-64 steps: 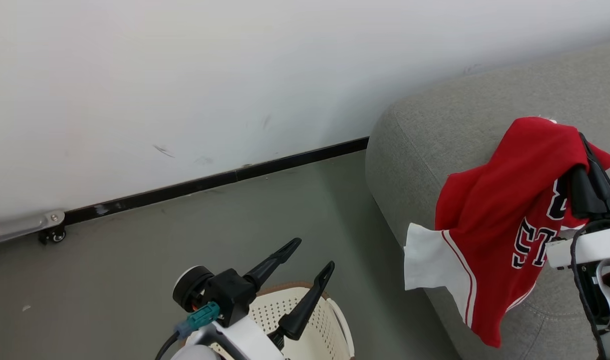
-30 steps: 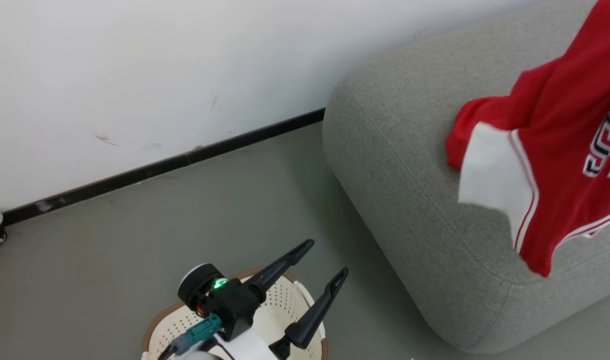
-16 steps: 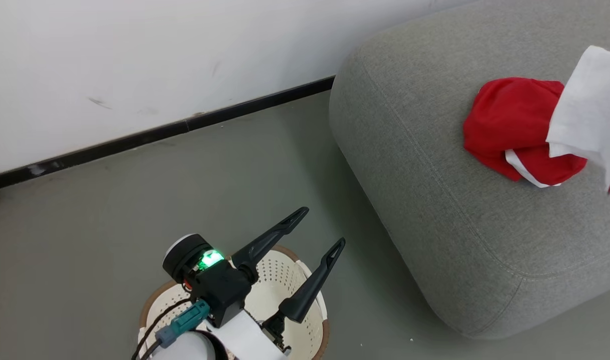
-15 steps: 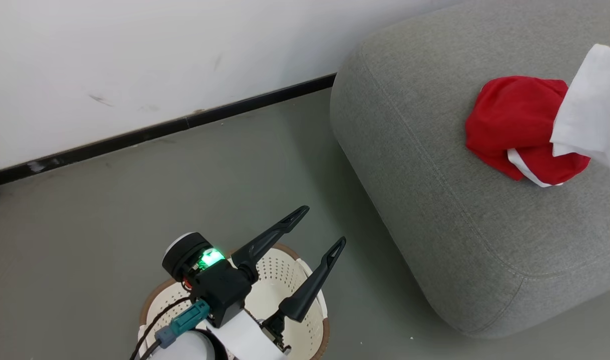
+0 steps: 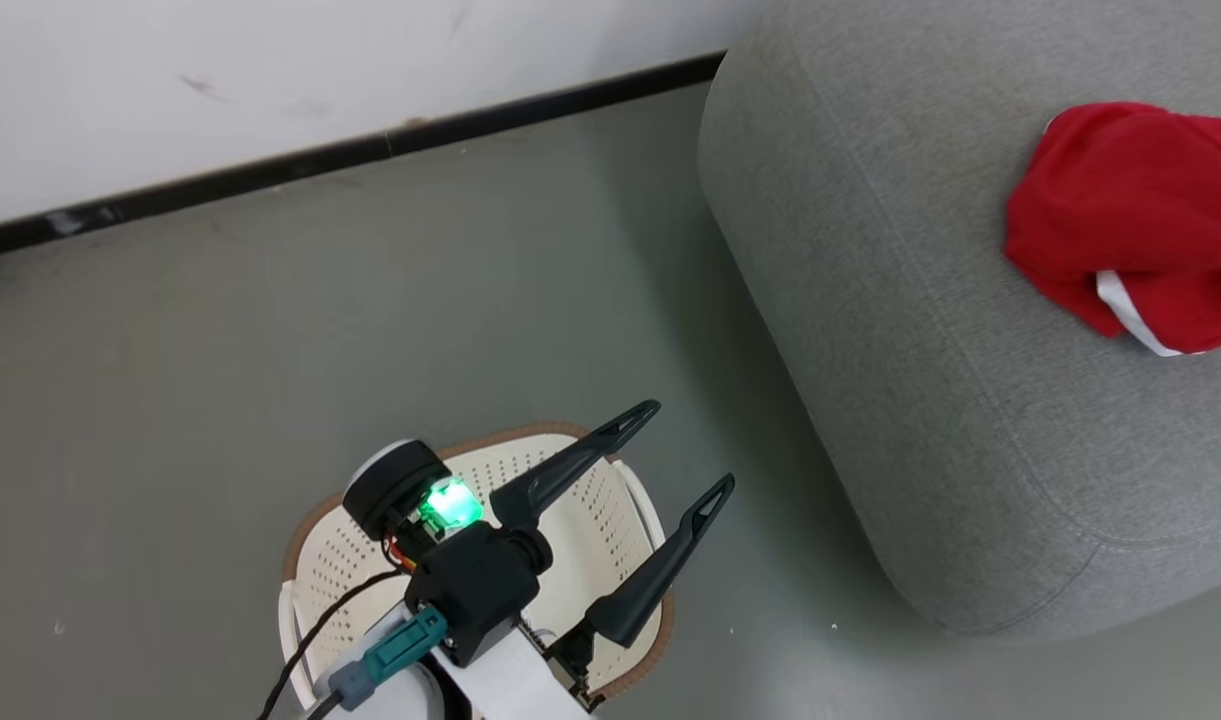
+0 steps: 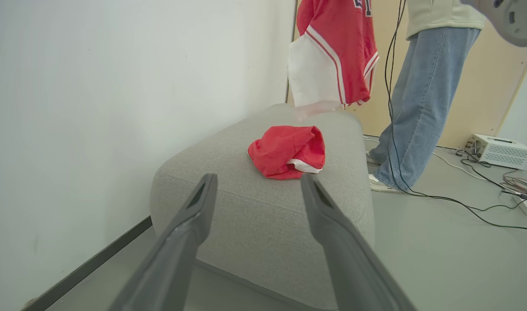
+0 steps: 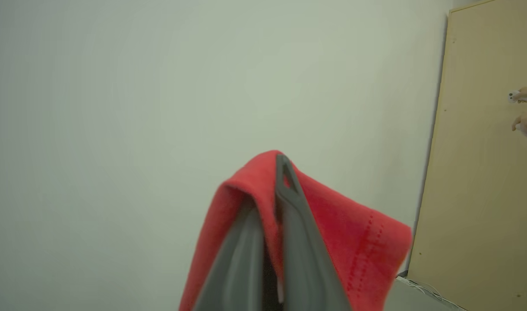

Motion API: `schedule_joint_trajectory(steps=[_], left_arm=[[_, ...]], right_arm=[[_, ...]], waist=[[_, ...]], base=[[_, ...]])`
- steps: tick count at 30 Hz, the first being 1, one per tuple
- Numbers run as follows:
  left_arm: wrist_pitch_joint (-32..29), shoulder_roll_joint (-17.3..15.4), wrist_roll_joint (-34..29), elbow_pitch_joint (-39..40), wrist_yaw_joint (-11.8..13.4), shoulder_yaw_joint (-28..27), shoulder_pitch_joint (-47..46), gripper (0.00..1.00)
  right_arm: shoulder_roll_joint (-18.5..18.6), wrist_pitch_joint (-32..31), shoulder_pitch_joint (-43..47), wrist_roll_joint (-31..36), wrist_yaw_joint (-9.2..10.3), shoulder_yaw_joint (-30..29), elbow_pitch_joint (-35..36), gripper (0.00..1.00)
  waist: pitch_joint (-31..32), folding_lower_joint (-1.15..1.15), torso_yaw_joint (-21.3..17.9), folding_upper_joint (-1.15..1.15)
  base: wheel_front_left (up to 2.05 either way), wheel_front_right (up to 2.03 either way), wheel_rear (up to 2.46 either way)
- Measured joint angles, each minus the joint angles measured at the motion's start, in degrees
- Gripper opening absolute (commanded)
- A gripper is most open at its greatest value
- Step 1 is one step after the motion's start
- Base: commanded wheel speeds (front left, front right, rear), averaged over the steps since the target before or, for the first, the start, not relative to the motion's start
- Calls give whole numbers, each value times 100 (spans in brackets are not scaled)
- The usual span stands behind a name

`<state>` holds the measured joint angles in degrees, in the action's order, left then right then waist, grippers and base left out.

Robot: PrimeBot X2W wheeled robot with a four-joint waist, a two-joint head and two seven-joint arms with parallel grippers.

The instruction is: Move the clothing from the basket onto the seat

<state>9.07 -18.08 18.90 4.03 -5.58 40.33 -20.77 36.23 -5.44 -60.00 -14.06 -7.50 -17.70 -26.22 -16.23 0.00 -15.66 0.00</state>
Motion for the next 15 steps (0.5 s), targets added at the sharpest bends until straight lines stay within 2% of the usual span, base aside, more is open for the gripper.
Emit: schedule_joint_trajectory(steps=[7,15], left_arm=[[-52,-3,-135,208,-5,53,-290,100],[-101,0,-233,332,-33,127,-596,100]], right_arm=[[-303,194,348,100,-1,124,-594,0],[-576,541,1065,126,-1,-41,-1259,0]], waist=[[-365,0,103,0],[-761,0,186,0]], base=[[0,0,0],[0,0,0]])
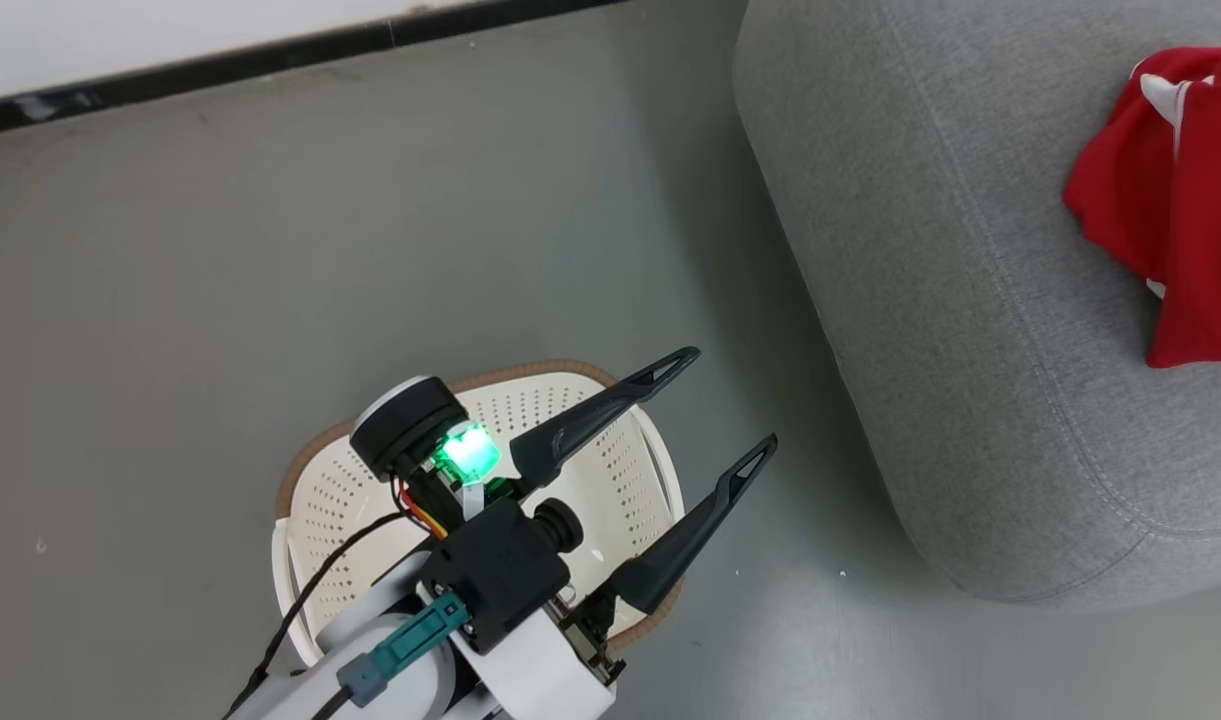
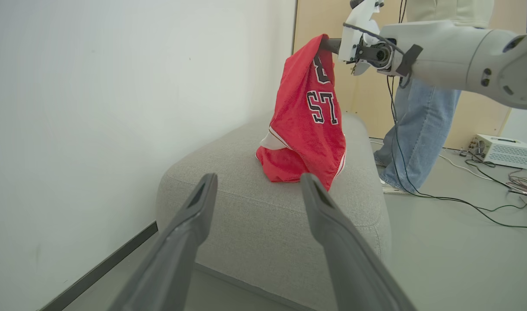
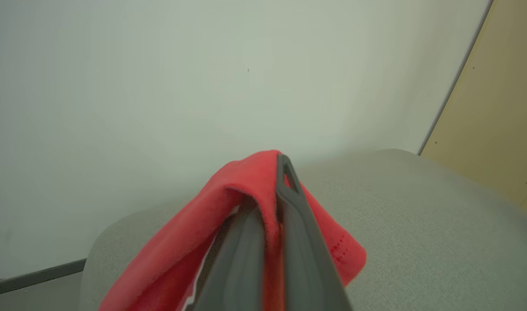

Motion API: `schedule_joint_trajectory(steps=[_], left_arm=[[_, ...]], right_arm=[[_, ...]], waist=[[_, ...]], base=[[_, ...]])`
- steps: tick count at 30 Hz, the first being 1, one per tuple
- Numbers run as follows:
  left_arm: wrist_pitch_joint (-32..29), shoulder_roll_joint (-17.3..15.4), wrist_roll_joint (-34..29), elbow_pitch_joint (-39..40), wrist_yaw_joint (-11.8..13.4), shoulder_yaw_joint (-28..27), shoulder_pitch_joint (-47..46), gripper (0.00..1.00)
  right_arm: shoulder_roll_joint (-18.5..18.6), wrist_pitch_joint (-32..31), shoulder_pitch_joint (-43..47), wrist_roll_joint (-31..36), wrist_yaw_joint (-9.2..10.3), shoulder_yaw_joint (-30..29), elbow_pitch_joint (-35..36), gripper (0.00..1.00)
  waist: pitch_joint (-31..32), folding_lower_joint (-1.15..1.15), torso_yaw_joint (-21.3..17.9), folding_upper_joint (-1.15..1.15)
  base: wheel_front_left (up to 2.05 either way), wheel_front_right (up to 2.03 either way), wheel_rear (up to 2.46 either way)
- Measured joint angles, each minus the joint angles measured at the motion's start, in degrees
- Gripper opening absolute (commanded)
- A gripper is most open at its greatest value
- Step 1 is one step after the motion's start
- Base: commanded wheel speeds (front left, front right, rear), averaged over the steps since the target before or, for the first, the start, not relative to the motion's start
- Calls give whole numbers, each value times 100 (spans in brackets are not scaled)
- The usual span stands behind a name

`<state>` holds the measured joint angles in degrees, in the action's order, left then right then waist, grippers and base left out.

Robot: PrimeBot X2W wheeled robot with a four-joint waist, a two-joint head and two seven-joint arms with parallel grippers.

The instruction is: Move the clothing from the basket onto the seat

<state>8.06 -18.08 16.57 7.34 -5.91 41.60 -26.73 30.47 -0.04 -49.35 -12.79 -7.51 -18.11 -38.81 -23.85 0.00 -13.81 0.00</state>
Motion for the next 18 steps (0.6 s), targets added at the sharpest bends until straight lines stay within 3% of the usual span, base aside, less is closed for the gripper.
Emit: schedule_joint_trajectory(steps=[18], left_arm=[[-75,-169,-119,-175,-63,75,-455,100]], right_arm=[[-332,665,567,-193,0,-201,-786,0]], waist=[[-625,0,-27,0]], base=[[0,0,0]])
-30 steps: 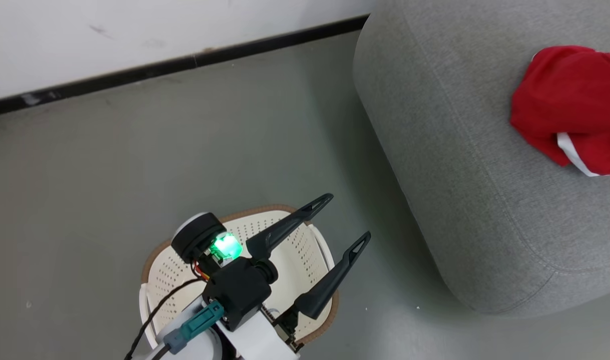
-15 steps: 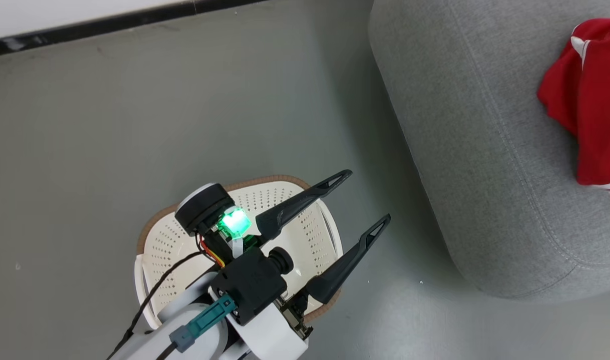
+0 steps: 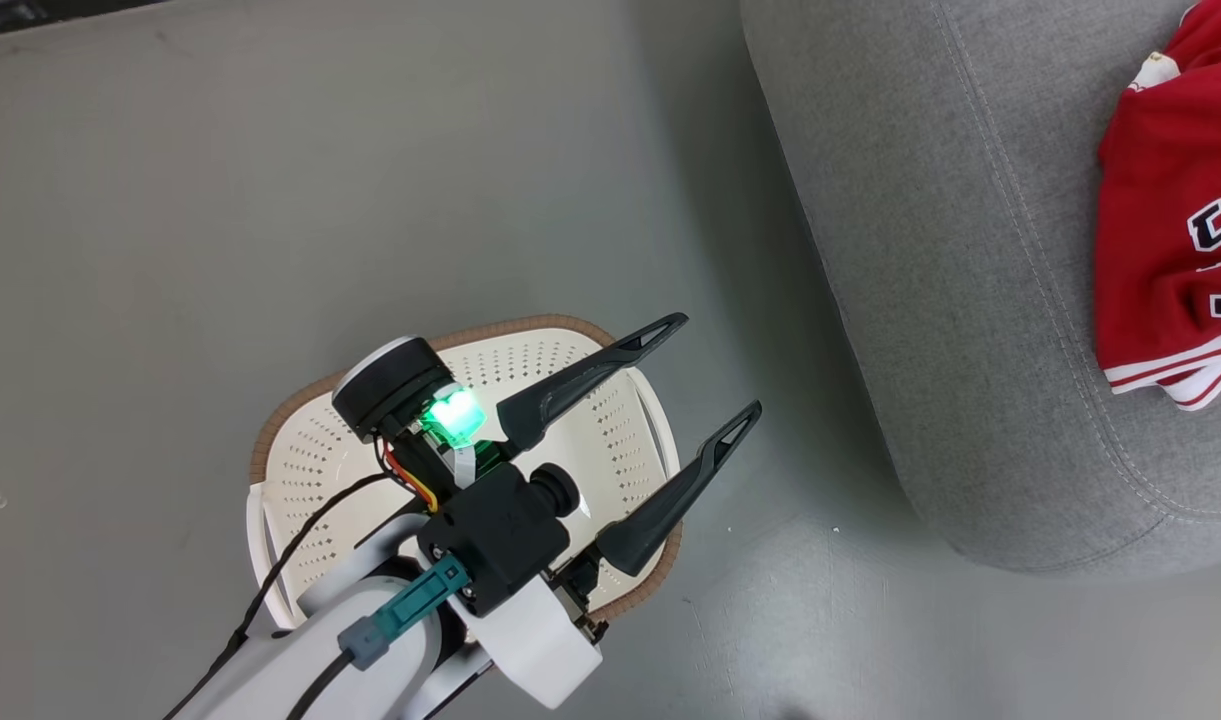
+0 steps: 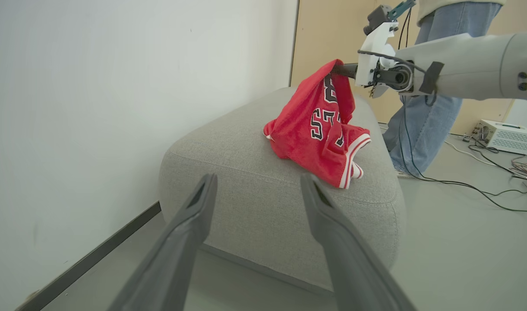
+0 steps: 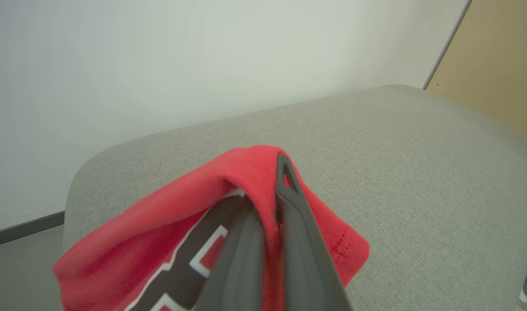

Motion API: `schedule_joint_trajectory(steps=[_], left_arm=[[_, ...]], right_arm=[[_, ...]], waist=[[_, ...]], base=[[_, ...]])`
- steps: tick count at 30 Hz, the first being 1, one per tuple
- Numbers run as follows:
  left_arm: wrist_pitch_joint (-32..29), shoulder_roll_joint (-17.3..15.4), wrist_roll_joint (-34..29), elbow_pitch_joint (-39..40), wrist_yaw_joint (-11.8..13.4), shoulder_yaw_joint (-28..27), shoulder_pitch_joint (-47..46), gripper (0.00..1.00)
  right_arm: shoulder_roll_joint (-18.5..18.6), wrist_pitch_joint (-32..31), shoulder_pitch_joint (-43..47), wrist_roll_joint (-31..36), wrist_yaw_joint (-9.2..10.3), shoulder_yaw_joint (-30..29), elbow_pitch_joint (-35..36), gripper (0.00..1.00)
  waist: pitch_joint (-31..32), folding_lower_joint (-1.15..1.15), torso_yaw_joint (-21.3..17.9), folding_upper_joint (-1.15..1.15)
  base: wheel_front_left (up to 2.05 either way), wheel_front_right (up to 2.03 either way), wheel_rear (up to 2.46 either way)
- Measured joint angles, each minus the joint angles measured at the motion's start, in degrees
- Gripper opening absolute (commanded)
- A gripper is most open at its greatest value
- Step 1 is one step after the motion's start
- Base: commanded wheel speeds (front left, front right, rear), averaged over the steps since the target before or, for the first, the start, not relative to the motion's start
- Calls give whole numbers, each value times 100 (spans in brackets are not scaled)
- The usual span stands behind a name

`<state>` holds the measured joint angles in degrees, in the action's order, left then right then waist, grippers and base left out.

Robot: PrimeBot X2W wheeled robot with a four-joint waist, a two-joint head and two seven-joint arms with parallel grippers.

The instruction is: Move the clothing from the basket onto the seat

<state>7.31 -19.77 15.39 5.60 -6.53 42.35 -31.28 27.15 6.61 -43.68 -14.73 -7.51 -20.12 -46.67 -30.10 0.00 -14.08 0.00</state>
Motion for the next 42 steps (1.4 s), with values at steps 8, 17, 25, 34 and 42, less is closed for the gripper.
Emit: schedule_joint_trajectory(steps=[8,17,25,34,42], left_arm=[[2,-59,0,-94,-3,0,-71,100],[7,-124,1,-169,-3,10,-72,100],[29,-143,3,-219,-4,31,-72,100],[78,-152,19,-314,-12,54,-72,100],[131,-152,62,-398,-14,66,-72,100]], right_arm=[[-71,52,2,13,0,47,-297,0],[-194,53,2,46,0,58,-628,0],[-199,53,-1,11,0,46,-800,86],[-280,97,2,-123,0,51,-924,100],[-356,207,118,-257,0,282,-893,100]], waist=[[-81,0,-77,0],[-73,0,-154,0],[-38,0,-212,0],[46,0,-314,0],[154,0,-425,0]], base=[[0,0,0],[0,0,0],[0,0,0],[0,0,0],[0,0,0]])
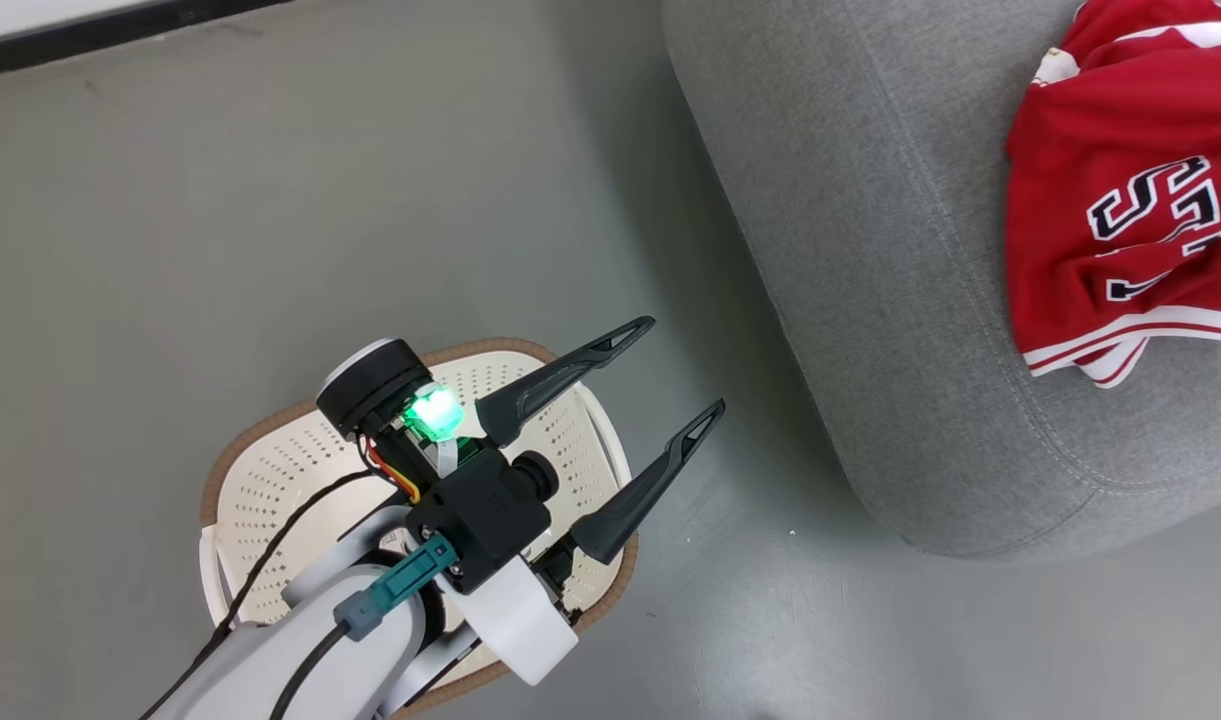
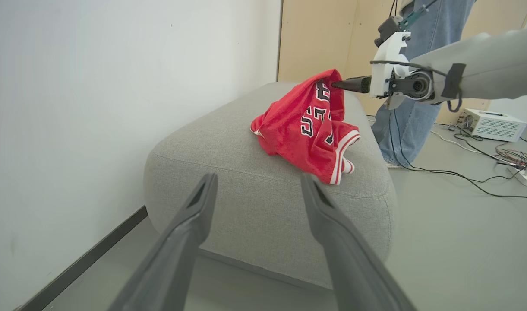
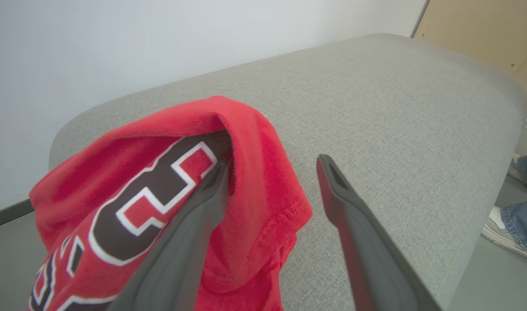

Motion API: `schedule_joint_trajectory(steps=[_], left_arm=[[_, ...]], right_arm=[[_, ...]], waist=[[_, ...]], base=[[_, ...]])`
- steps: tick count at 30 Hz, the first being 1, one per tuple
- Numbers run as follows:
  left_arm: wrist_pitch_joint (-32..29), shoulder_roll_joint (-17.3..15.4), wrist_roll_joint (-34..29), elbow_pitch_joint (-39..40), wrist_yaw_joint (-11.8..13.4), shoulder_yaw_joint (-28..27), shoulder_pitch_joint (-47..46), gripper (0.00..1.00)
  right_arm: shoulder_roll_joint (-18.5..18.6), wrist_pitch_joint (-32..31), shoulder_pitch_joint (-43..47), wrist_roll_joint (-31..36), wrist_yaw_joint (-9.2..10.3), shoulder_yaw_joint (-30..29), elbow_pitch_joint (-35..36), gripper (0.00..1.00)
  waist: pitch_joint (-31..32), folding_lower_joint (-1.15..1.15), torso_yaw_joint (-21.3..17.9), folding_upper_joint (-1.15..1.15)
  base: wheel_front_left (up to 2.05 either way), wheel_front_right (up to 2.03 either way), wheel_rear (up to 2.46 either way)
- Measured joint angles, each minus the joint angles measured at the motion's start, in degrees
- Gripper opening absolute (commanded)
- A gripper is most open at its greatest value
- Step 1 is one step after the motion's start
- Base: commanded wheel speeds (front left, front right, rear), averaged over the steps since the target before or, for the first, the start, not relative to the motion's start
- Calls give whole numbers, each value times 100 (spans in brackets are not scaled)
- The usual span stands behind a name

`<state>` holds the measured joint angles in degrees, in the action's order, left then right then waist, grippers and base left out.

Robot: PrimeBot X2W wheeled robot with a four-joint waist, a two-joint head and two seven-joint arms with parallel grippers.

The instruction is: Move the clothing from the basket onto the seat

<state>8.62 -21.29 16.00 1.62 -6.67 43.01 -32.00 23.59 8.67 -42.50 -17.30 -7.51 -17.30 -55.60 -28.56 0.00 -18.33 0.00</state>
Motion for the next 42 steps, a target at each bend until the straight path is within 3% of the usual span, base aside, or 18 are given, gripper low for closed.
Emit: schedule_joint_trajectory(steps=[13,21,34,42], left_arm=[[180,-20,110,-241,-9,-60,35,100],[343,-8,203,-454,120,-246,243,100],[509,93,466,-756,502,-646,706,100],[559,100,710,-1022,884,-1149,1191,100]], right_arm=[[-175,296,460,-77,0,655,612,100],[-230,397,537,-76,0,1045,1230,100],[-581,447,648,-24,1,1919,1982,100],[-723,497,807,13,1,2291,2328,100]], waist=[[295,0,-162,0],[565,0,-176,0],[1081,0,60,0],[1441,0,376,0]], base=[[0,0,0],[0,0,0],[0,0,0],[0,0,0]])
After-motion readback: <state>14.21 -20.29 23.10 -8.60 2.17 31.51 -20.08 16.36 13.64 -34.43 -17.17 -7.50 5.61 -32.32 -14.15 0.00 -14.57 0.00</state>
